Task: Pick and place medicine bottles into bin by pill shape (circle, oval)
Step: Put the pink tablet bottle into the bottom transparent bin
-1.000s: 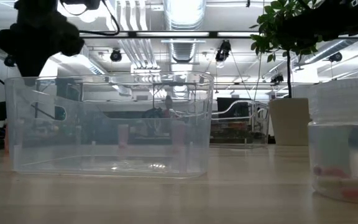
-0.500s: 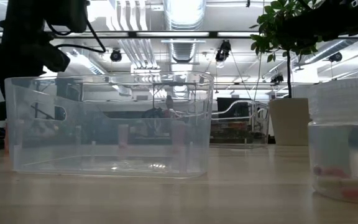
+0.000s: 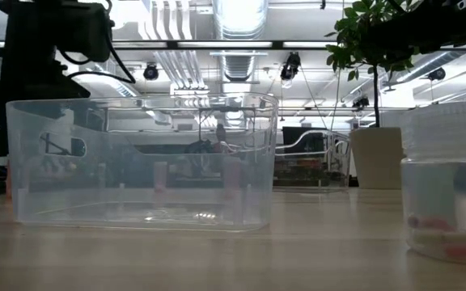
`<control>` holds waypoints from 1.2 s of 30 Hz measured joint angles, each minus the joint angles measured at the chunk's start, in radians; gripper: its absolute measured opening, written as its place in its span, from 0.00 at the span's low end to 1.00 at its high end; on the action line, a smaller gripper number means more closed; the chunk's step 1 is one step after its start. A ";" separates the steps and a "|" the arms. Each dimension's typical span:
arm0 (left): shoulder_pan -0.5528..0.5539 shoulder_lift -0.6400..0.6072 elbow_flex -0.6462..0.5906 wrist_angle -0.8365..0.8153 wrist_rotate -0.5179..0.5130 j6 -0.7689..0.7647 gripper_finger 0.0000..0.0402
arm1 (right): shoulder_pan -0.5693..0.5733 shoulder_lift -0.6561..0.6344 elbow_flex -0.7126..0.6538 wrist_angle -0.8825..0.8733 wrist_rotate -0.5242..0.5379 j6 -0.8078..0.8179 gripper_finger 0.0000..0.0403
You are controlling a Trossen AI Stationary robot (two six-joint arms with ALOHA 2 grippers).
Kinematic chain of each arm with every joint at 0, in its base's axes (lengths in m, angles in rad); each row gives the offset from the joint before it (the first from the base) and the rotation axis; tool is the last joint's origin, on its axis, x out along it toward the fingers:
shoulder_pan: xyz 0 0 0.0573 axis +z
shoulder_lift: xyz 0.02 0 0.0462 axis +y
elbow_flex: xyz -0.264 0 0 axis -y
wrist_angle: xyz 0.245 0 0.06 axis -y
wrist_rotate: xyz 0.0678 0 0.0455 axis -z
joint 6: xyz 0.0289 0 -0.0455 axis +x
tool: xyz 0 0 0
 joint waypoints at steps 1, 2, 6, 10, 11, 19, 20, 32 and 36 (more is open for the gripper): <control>0.000 0.000 -0.007 0.016 -0.001 -0.001 0.45 | 0.000 0.000 0.000 0.000 0.000 0.000 0.23; 0.000 0.000 -0.013 0.023 -0.002 -0.006 0.45 | 0.000 0.000 0.000 0.000 0.000 0.000 0.23; 0.000 0.005 -0.027 0.027 -0.014 -0.024 0.45 | 0.000 0.000 0.000 0.000 0.000 0.000 0.23; 0.000 0.005 -0.028 0.028 -0.020 -0.024 0.45 | 0.000 0.000 0.000 0.000 0.000 0.000 0.23; 0.000 0.005 -0.028 0.027 -0.021 -0.024 0.45 | 0.000 0.000 0.000 0.000 0.000 0.000 0.23; 0.000 0.005 -0.045 0.028 -0.021 -0.024 0.28 | 0.000 0.000 0.000 0.000 0.000 0.000 0.23; 0.000 0.005 -0.046 0.028 -0.021 -0.024 0.26 | 0.000 0.000 0.000 0.000 0.000 0.000 0.23; -0.001 0.006 0.051 0.019 -0.021 -0.015 0.24 | 0.000 0.000 0.000 0.000 0.000 0.000 0.23; -0.001 0.006 0.145 0.018 -0.024 0.024 0.24 | 0.000 0.000 0.000 0.000 0.000 0.001 0.23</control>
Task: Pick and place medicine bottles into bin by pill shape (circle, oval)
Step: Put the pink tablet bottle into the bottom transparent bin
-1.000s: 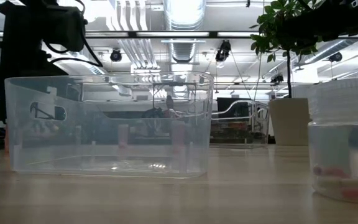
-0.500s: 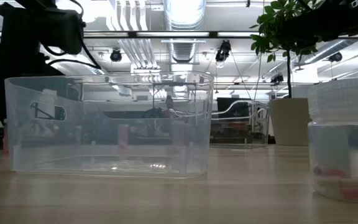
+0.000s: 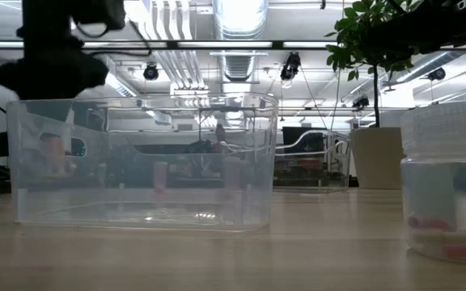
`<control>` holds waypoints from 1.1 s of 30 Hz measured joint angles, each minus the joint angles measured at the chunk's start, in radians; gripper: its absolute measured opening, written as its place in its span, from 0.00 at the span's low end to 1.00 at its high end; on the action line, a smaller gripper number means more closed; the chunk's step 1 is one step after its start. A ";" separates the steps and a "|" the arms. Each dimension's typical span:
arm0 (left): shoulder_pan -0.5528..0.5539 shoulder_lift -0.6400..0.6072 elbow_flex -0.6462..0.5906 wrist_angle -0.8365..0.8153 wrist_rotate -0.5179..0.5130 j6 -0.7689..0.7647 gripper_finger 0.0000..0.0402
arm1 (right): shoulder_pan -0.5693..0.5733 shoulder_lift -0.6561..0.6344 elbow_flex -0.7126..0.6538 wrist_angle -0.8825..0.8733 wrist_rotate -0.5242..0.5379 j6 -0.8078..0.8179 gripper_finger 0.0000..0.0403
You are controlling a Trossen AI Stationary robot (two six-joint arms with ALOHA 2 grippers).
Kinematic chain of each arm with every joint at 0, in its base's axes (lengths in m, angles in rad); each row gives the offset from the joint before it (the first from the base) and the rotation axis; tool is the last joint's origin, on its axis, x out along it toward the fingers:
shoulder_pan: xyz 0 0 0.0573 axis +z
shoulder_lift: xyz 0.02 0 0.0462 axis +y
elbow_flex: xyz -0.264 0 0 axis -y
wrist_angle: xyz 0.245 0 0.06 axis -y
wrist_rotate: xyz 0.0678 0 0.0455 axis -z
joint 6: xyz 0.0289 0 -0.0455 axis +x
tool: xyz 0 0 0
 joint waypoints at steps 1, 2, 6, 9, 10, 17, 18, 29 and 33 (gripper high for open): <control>0.000 0.000 0.026 0.000 -0.006 0.006 0.24 | 0.000 0.000 0.000 0.000 0.000 0.001 0.23; 0.000 0.000 0.049 0.001 -0.014 0.011 0.24 | 0.000 0.000 0.000 0.000 0.000 0.001 0.23; -0.009 0.000 0.149 0.004 -0.024 0.042 0.23 | 0.000 0.000 0.000 0.000 0.000 0.003 0.23; -0.027 0.028 0.222 0.005 -0.034 0.073 0.23 | 0.000 0.000 0.000 0.000 0.000 0.003 0.23; -0.034 0.043 0.247 0.006 -0.035 0.082 0.23 | 0.000 0.000 0.000 0.000 0.000 0.003 0.23; -0.110 0.229 0.465 -0.003 -0.036 0.204 0.23 | 0.000 0.000 0.000 -0.002 0.000 0.003 0.23; -0.123 0.261 0.503 -0.012 -0.032 0.228 0.23 | 0.000 0.000 0.000 -0.003 0.000 0.003 0.23; -0.264 0.580 0.861 -0.141 -0.027 0.556 0.23 | 0.000 0.000 0.000 -0.004 0.000 0.003 0.23; -0.303 0.652 0.883 -0.141 -0.043 0.637 0.23 | 0.000 0.000 0.000 -0.004 0.000 0.003 0.23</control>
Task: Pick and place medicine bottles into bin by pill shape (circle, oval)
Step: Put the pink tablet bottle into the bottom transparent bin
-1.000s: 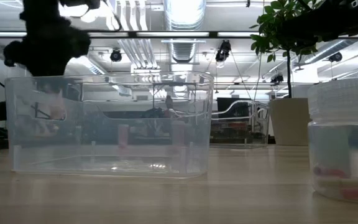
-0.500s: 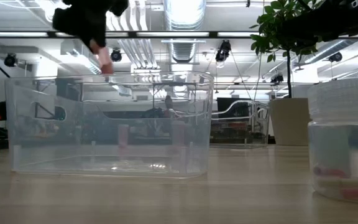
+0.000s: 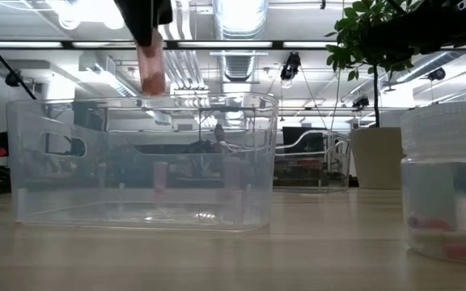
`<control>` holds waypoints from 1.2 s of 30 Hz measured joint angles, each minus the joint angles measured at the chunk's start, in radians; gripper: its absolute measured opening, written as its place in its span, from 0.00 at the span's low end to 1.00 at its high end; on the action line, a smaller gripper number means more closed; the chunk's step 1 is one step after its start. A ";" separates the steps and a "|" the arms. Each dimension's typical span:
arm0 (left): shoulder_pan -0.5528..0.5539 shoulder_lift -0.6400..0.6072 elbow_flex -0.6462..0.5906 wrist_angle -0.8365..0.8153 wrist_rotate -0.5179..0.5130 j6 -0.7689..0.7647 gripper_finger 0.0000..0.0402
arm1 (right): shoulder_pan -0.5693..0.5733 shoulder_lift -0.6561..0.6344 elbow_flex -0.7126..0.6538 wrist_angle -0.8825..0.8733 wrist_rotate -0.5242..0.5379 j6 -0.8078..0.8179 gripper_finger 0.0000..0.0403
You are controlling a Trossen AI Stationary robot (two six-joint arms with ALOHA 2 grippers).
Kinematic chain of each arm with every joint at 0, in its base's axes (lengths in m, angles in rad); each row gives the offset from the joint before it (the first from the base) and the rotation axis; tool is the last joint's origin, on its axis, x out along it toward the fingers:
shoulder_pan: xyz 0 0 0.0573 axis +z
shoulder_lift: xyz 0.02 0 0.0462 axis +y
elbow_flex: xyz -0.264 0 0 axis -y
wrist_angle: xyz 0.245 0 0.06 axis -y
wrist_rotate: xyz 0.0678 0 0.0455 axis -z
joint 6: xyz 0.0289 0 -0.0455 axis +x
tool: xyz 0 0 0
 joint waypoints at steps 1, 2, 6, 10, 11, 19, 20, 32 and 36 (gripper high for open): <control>-0.008 0.015 -0.001 -0.001 -0.007 0.014 0.23 | 0.000 0.000 0.000 0.000 0.000 0.000 0.23; -0.015 0.029 -0.003 -0.001 -0.012 0.024 0.23 | 0.000 0.000 0.000 0.000 0.000 0.000 0.23; -0.032 0.090 -0.005 -0.003 -0.059 0.040 0.23 | 0.000 0.000 0.000 0.000 0.000 0.000 0.23; -0.033 0.118 -0.011 -0.003 -0.086 0.058 0.23 | 0.000 0.000 0.000 0.000 0.000 0.000 0.23; -0.033 0.120 -0.019 -0.001 -0.091 0.057 0.23 | 0.000 0.000 0.000 0.000 0.000 0.000 0.23; -0.033 0.118 -0.108 0.029 -0.111 0.049 0.23 | 0.000 0.000 0.000 -0.006 0.000 -0.001 0.23; -0.033 0.118 -0.122 0.040 -0.110 0.049 0.23 | 0.000 0.000 0.000 -0.006 0.000 -0.002 0.23; -0.032 0.116 -0.198 0.066 -0.090 0.027 0.23 | 0.000 0.000 0.000 -0.008 0.000 -0.002 0.23; -0.032 0.116 -0.214 0.106 -0.062 0.022 0.23 | 0.000 0.000 0.000 -0.009 0.000 -0.002 0.23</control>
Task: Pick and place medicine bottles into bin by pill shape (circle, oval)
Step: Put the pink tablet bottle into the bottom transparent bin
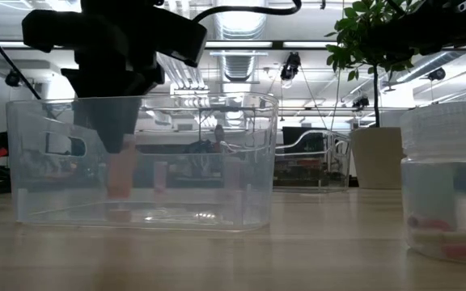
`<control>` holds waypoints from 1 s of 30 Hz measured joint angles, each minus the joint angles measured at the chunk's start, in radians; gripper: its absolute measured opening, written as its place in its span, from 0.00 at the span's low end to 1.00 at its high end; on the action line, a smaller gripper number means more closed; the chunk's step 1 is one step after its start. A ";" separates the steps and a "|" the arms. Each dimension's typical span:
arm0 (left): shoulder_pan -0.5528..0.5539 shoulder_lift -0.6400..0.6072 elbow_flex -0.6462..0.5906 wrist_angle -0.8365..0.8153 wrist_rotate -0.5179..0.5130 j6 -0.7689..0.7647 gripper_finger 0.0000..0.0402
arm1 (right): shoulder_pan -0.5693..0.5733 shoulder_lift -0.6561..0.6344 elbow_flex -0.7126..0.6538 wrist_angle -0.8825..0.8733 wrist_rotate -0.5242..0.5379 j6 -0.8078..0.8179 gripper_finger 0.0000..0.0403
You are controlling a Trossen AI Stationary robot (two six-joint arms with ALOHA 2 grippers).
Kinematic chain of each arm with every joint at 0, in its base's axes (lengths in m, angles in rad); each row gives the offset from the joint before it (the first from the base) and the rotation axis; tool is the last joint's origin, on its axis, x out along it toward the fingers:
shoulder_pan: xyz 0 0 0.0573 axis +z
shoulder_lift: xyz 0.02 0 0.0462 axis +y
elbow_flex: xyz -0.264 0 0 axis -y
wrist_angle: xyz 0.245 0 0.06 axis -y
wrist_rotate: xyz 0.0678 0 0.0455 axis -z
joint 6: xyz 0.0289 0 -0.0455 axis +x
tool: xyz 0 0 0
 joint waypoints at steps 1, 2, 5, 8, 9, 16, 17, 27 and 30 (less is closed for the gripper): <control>0.000 0.000 -0.001 0.004 0.001 0.000 0.23 | 0.000 0.000 0.000 0.000 0.000 0.000 0.23; 0.000 0.000 -0.002 0.004 0.002 0.000 0.23 | 0.000 0.000 0.000 -0.001 0.000 0.000 0.23; 0.000 0.000 -0.003 0.004 0.002 0.000 0.24 | 0.000 0.000 0.000 -0.006 0.000 0.000 0.23; 0.001 0.000 -0.003 0.003 0.002 0.000 0.28 | 0.000 0.000 0.000 -0.007 0.000 0.000 0.23; 0.001 0.000 -0.003 0.003 0.002 0.000 0.29 | 0.000 0.000 0.000 -0.007 0.000 0.000 0.23; 0.001 0.000 -0.003 0.002 0.002 0.000 0.35 | 0.000 0.000 0.000 -0.008 0.000 0.000 0.23; 0.001 0.000 -0.003 0.002 0.002 0.000 0.35 | 0.000 0.000 0.000 -0.008 0.000 0.000 0.23; 0.004 -0.014 -0.002 -0.022 0.001 0.001 0.36 | 0.000 0.000 0.000 -0.008 0.000 0.000 0.23; 0.008 -0.028 -0.002 -0.025 0.002 0.001 0.36 | 0.000 0.000 0.000 -0.008 0.000 0.002 0.23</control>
